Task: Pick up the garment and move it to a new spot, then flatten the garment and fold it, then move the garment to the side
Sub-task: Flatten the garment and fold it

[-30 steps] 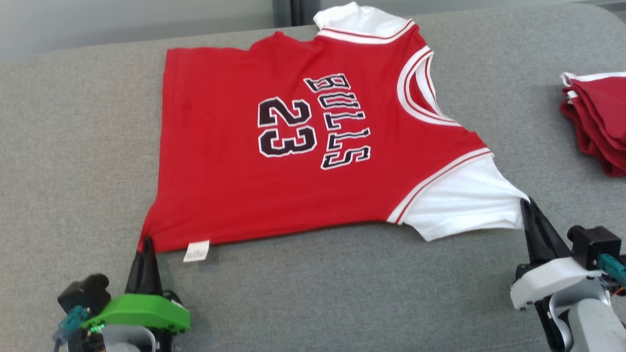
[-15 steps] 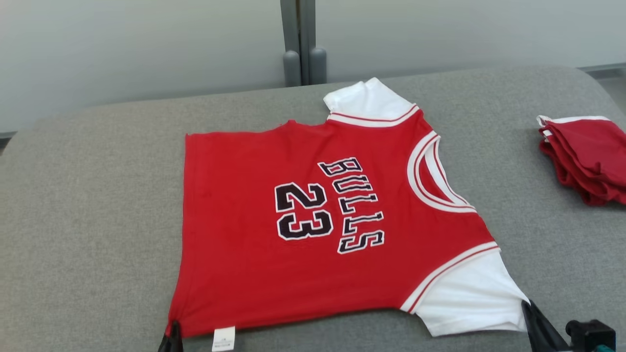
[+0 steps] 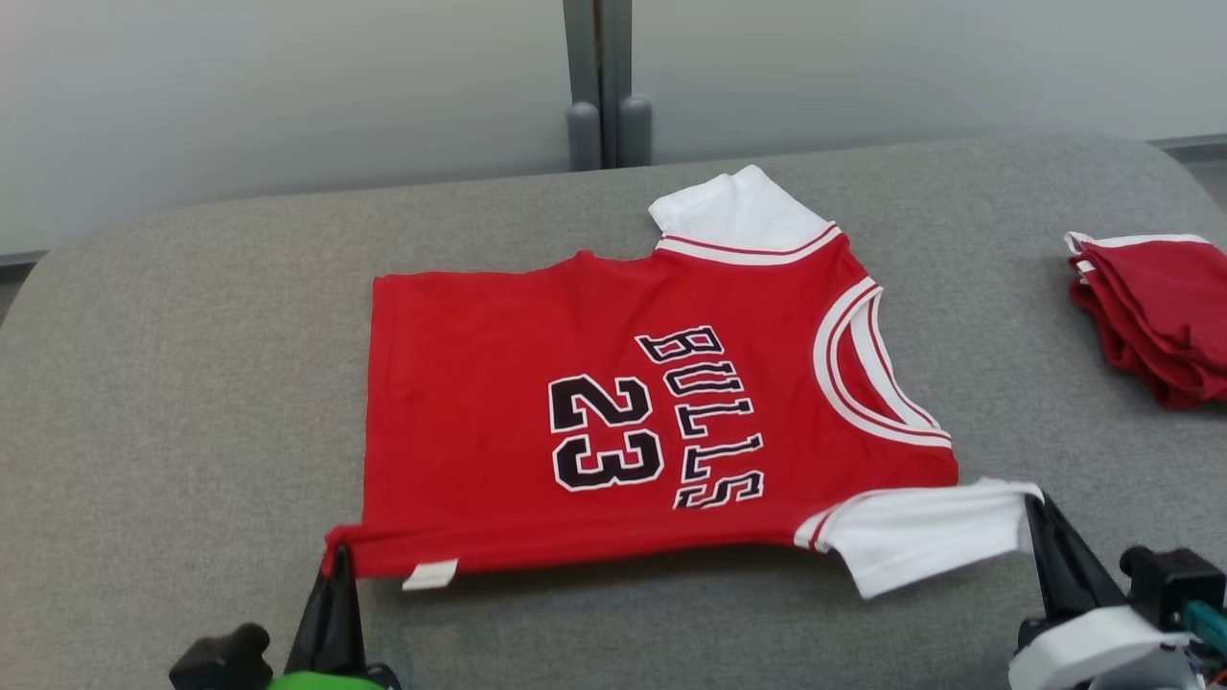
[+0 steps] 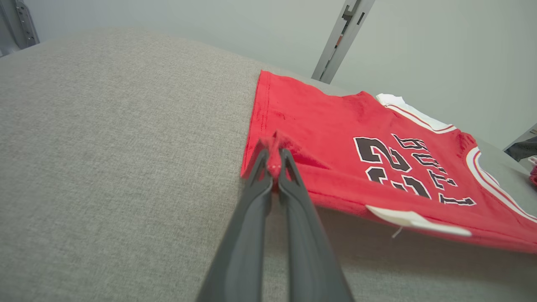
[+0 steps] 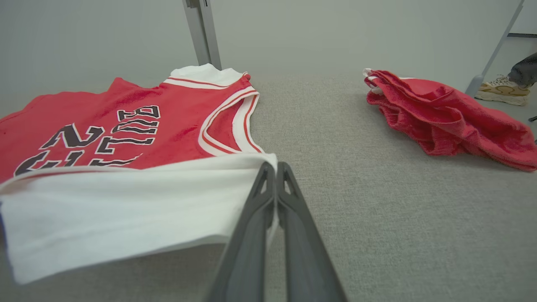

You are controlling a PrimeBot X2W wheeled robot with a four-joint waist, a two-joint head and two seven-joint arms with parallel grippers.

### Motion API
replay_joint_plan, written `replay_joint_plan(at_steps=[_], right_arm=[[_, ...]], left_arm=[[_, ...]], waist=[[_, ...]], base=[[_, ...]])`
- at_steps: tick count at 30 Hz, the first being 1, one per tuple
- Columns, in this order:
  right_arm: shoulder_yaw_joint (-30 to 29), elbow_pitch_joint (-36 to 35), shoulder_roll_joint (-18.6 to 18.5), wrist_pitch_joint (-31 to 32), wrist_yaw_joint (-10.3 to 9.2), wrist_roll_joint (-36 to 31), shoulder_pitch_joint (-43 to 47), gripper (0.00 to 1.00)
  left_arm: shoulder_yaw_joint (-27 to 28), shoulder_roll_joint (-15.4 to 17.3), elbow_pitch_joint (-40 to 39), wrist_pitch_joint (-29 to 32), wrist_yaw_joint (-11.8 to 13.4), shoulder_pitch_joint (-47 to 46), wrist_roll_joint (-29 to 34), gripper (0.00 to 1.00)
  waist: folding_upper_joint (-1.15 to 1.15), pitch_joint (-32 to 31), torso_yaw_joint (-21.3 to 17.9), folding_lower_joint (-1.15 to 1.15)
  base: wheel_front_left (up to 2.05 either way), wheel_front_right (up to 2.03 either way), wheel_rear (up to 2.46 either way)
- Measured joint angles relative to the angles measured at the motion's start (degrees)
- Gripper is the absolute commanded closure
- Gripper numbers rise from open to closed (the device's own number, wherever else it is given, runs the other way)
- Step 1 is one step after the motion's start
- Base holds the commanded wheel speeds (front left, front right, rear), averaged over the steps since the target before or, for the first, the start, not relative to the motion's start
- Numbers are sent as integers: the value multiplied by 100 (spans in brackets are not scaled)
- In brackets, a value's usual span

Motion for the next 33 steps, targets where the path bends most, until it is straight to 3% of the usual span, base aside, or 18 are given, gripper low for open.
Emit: replay_joint_plan(at_steps=[12, 27, 28, 29, 30, 33], right_arm=[[205, 352, -153, 0, 0, -154, -1694, 100], [350, 1070, -205, 0, -1, -417, -2725, 100], [364, 1116, -204, -1, -1, -445, -2767, 91], [359, 1168, -194, 0, 0, -467, -2798, 56], [339, 1172, -175, 0, -1, -466, -2806, 3], [242, 1096, -137, 0, -1, -487, -2815, 0]], left_arm=[[-15, 0, 431, -1, -85, -1402, 2, 100], [125, 1, 1076, -1, -202, -2218, 134, 100], [119, 1, 1104, -1, -207, -2242, 135, 71], [113, 0, 1125, 0, -208, -2260, 136, 7], [120, 0, 1129, 0, -209, -2269, 135, 0], [122, 2, 1074, 0, -194, -2279, 179, 0]], waist=[[0, 657, 71, 0], [0, 1306, 95, 0], [0, 1330, 96, 0], [0, 1347, 98, 0], [0, 1354, 102, 0], [0, 1332, 119, 0]], base=[[0, 0, 0], [0, 0, 0], [0, 0, 0], [0, 0, 0], [0, 0, 0], [0, 0, 0]])
